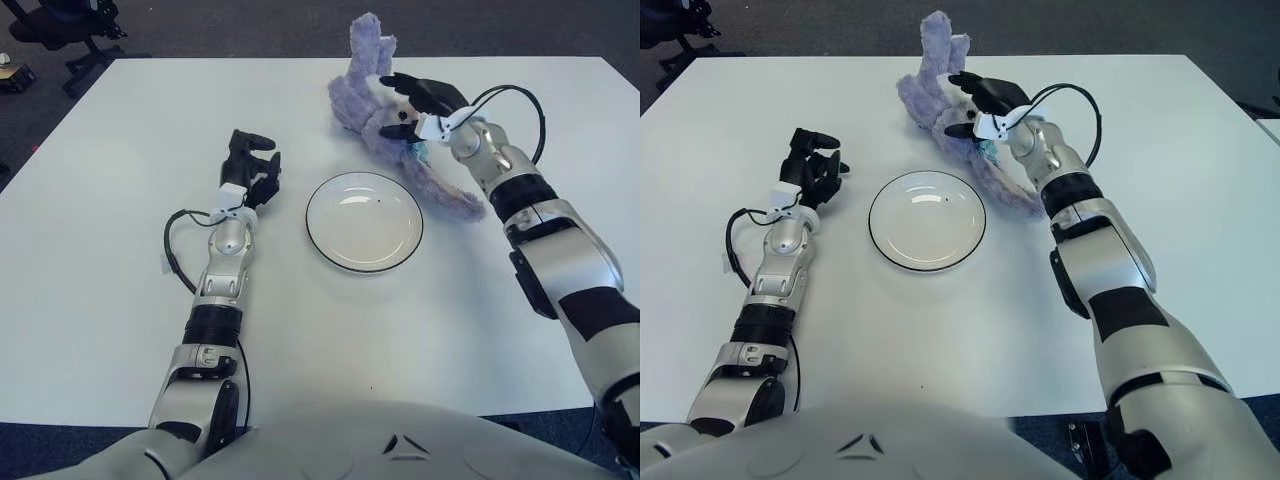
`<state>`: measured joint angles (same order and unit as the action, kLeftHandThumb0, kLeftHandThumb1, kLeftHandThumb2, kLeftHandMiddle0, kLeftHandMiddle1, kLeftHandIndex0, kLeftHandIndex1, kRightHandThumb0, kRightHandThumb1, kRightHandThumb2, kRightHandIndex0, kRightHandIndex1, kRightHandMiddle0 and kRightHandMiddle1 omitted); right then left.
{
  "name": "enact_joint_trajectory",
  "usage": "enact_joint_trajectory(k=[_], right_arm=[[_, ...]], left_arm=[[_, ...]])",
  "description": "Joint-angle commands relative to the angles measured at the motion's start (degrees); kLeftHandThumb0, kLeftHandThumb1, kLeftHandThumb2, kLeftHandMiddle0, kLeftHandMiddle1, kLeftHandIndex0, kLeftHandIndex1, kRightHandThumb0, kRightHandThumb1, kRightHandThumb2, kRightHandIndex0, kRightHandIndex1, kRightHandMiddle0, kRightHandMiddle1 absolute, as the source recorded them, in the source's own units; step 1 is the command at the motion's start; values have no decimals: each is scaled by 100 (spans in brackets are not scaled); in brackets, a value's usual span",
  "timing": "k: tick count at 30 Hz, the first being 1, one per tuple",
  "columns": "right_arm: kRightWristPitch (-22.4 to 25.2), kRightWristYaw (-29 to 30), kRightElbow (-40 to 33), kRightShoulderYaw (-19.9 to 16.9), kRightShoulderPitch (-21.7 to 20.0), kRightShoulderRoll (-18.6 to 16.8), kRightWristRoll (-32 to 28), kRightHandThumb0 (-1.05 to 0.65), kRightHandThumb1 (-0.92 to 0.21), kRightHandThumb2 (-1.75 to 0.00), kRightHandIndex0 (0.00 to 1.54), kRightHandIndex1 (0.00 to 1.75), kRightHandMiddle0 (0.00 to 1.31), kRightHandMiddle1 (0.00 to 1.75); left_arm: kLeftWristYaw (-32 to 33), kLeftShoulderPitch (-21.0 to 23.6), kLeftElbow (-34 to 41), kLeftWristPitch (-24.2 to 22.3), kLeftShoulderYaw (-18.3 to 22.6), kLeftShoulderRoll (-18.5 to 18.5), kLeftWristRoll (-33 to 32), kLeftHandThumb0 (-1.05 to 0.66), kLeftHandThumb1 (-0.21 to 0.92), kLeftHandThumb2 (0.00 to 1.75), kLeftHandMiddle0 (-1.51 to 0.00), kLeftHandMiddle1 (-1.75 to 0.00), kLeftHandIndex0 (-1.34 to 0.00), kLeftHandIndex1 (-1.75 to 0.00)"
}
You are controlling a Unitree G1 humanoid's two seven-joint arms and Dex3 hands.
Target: Put the doll into the plate.
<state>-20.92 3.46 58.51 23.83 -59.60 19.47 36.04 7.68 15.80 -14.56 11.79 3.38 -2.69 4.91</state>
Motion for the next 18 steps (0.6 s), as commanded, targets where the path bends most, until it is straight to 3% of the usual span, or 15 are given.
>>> enact_joint_trajectory(k=[1, 18], right_arm=[[-70, 230, 53, 184, -171, 92, 266, -88, -92, -44, 25, 0, 23, 11], [30, 267, 114, 497, -201, 131, 615, -88, -92, -44, 16, 0, 23, 8]], left_arm=[[50, -38, -80, 39, 10, -6, 33, -35, 92, 49, -49, -156, -22, -172], [44, -14, -110, 65, 15, -18, 29, -35, 92, 49, -50, -157, -22, -172]])
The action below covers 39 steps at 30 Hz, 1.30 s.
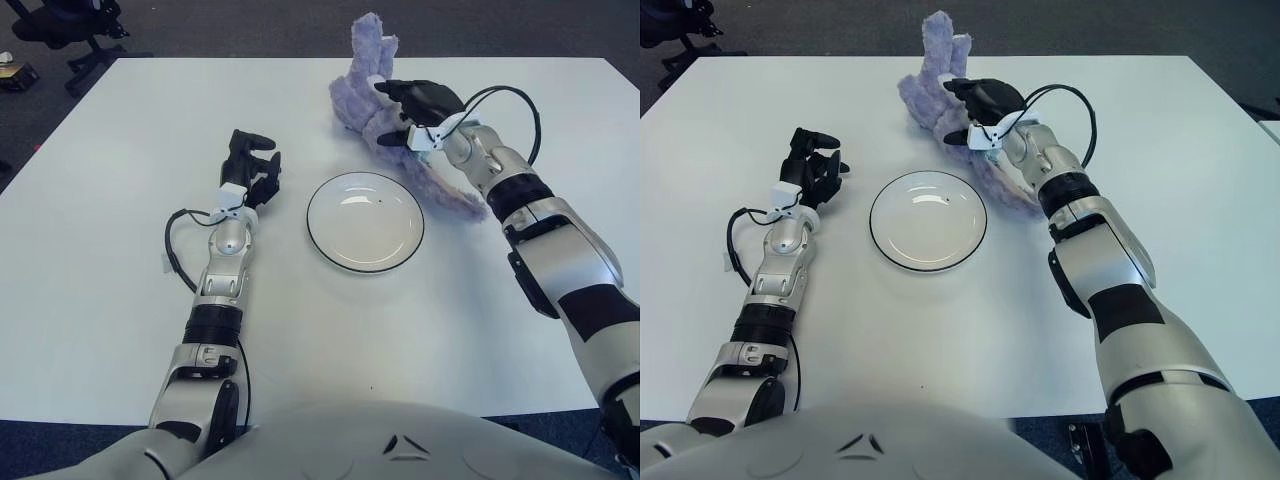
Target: Put the doll into the plate.
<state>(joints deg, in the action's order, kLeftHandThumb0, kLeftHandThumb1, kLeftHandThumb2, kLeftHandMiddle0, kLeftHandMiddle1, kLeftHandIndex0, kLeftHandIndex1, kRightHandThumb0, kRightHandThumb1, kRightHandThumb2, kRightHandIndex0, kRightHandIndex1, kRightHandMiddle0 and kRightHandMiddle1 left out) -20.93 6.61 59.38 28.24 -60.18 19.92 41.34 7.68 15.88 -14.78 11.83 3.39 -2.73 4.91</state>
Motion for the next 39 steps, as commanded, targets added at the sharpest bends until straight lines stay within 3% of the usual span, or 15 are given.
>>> enact_joint_trajectory(k=[1, 14, 39], right_arm=[[33, -50, 26, 58, -144, 87, 83, -88, -92, -44, 16, 0, 23, 8], [-130, -442, -30, 213, -125, 230, 134, -90, -92, -43, 16, 0, 23, 6], [-79, -602, 86, 463, 1, 293, 272, -91, -92, -42, 15, 0, 23, 4]], left_arm=[[44, -22, -87, 60, 14, -13, 29, -35, 92, 49, -50, -157, -22, -172], [55, -6, -108, 79, 8, -11, 43, -35, 92, 49, -51, -157, -22, -172], [75, -5, -68, 91, -28, 20, 71, -35, 92, 49, -52, -157, -22, -173]])
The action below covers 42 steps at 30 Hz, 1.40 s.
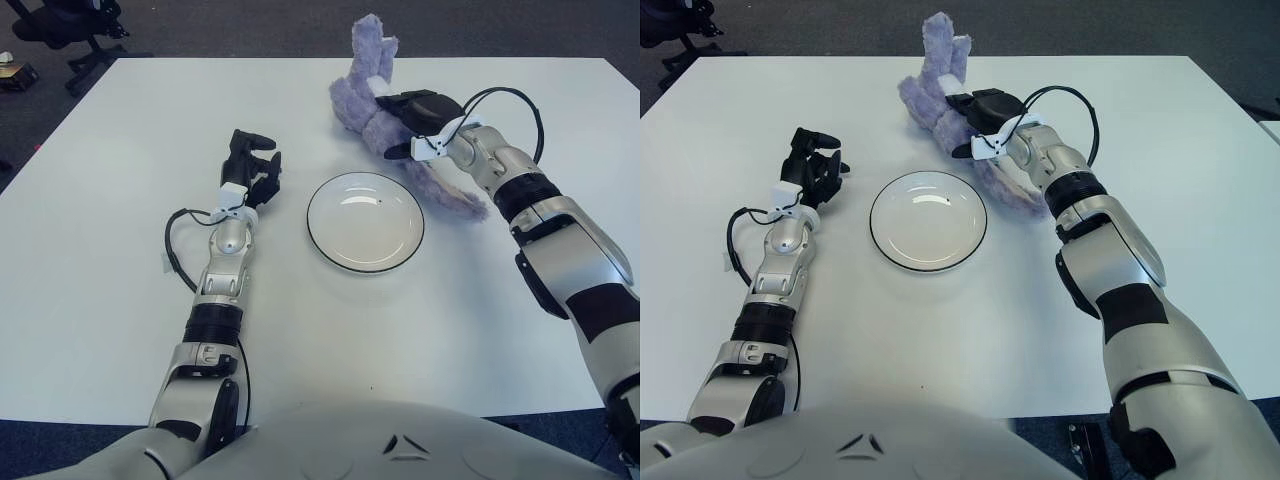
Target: Put the doll into the plate.
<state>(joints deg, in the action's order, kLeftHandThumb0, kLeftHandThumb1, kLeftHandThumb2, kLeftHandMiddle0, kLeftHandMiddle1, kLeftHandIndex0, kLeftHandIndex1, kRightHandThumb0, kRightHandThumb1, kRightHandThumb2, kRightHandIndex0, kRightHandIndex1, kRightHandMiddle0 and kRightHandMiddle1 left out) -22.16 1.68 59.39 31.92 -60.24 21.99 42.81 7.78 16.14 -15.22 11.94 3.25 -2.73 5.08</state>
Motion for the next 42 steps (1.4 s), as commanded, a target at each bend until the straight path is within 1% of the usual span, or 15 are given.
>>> enact_joint_trajectory(k=[1, 11, 13, 15, 16, 17, 18, 21, 24, 27, 28, 30, 33, 40, 42], right_arm=[[63, -93, 88, 113, 13, 87, 147, -92, -92, -42, 15, 0, 24, 4], [223, 104, 68, 235, 39, 93, 308, -89, -92, -45, 25, 4, 34, 8], [630, 284, -43, 301, 145, 51, 471, -81, -92, -39, 33, 5, 41, 10], [854, 398, -98, 325, 211, 22, 551, -55, -92, -21, 49, 9, 55, 22], [893, 427, -109, 326, 227, 16, 560, -49, -92, -18, 51, 13, 56, 30], [932, 478, -118, 323, 254, 9, 564, -40, -92, -14, 49, 29, 53, 49], [965, 514, -128, 325, 273, 5, 563, -39, -92, -18, 40, 60, 51, 83], [1015, 551, -155, 337, 296, 4, 558, -36, -92, -23, 26, 104, 48, 125], [1037, 561, -170, 347, 303, 5, 555, -36, -92, -25, 21, 118, 47, 139], [1044, 609, -175, 348, 324, 7, 545, -35, -92, -26, 19, 123, 47, 143], [942, 1007, -121, 246, 404, 4, 470, -28, -92, -32, 16, 133, 42, 149], [811, 1507, -47, 122, 498, -2, 377, -12, -72, -72, 21, 158, 39, 164], [778, 1836, 124, 90, 513, -40, 367, -4, -61, -93, 26, 168, 39, 171], [728, 2029, 308, 94, 479, -82, 336, 0, -56, -103, 28, 172, 39, 174], [727, 2085, 358, 56, 490, -99, 291, 0, -51, -104, 40, 161, 40, 175]], left_arm=[[65, -30, -23, 82, -14, 18, 53, -35, 92, 49, -52, -156, -22, -173], [74, -31, -14, 85, -26, 15, 51, -35, 92, 50, -52, -156, -22, -173], [87, -32, -16, 98, -30, 25, 57, -35, 92, 50, -52, -156, -22, -173], [94, -33, -19, 109, -31, 28, 58, -35, 92, 50, -52, -156, -22, -173], [95, -34, -21, 113, -31, 27, 58, -35, 92, 50, -52, -156, -22, -173], [98, -33, -25, 119, -30, 26, 59, -35, 92, 50, -52, -156, -22, -173], [100, -33, -29, 125, -30, 25, 59, -35, 92, 50, -52, -156, -22, -173], [102, -32, -34, 132, -29, 24, 60, -35, 92, 50, -52, -156, -22, -173], [102, -32, -35, 133, -29, 25, 60, -35, 92, 50, -52, -156, -22, -173], [103, -30, -38, 135, -29, 24, 62, -35, 92, 50, -52, -156, -22, -173], [106, -29, -43, 145, -26, 23, 62, -35, 92, 50, -52, -156, -22, -173], [107, -29, -45, 156, -22, 21, 61, -35, 92, 50, -52, -157, -22, -173], [103, -31, -42, 163, -18, 18, 57, -35, 92, 50, -52, -157, -22, -173], [99, -30, -44, 172, -13, 18, 52, -35, 92, 49, -52, -157, -22, -173], [96, -26, -44, 172, -8, 18, 44, -35, 92, 49, -52, -157, -22, -173]])
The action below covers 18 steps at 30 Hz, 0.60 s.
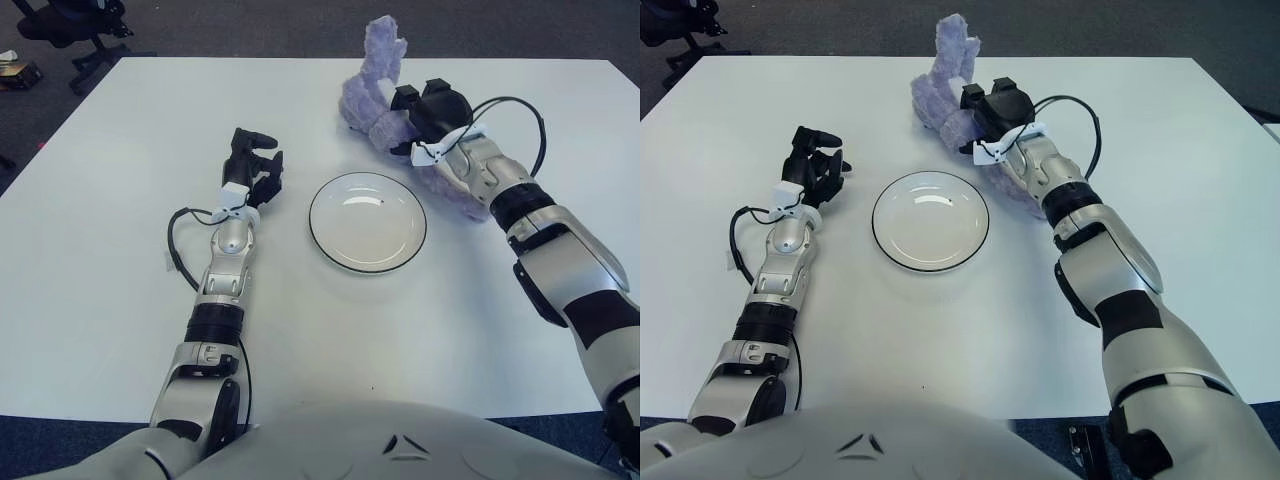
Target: Put the doll into the plate.
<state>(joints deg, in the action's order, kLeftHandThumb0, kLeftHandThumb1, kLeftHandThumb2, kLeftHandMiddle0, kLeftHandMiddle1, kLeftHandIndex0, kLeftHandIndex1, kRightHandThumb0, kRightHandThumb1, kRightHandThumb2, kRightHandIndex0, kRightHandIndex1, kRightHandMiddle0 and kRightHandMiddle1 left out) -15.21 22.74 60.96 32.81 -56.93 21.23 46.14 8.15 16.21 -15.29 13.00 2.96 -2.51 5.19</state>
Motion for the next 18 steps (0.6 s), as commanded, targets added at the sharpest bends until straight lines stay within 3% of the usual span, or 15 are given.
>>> enact_joint_trajectory(k=[1, 4, 7, 14, 18], right_arm=[[22, -2, 221, -41, 159, -26, -57, 0, -50, -105, 44, 158, 41, 175], [-133, 85, 297, -65, 170, 1, -98, 0, -45, -109, 55, 151, 40, 175], [-229, 142, 357, -73, 168, 14, -108, 0, -41, -114, 59, 155, 39, 175], [-405, 181, 443, -112, 167, 43, -131, 0, -40, -117, 60, 157, 38, 175], [-662, 184, 519, -185, 184, 103, -216, 0, -34, -129, 58, 170, 41, 175]], left_arm=[[58, -32, -39, 65, 22, -5, 31, -35, 92, 49, -52, -157, -22, -173], [54, -32, -38, 67, 27, -5, 23, -35, 92, 49, -52, -157, -22, -173], [52, -32, -39, 70, 29, -5, 20, -35, 92, 49, -52, -157, -22, -173], [52, -28, -51, 80, 31, -6, 17, -35, 92, 49, -53, -157, -22, -173], [47, -12, -83, 98, 42, -13, 6, -35, 92, 49, -53, -157, -22, -173]])
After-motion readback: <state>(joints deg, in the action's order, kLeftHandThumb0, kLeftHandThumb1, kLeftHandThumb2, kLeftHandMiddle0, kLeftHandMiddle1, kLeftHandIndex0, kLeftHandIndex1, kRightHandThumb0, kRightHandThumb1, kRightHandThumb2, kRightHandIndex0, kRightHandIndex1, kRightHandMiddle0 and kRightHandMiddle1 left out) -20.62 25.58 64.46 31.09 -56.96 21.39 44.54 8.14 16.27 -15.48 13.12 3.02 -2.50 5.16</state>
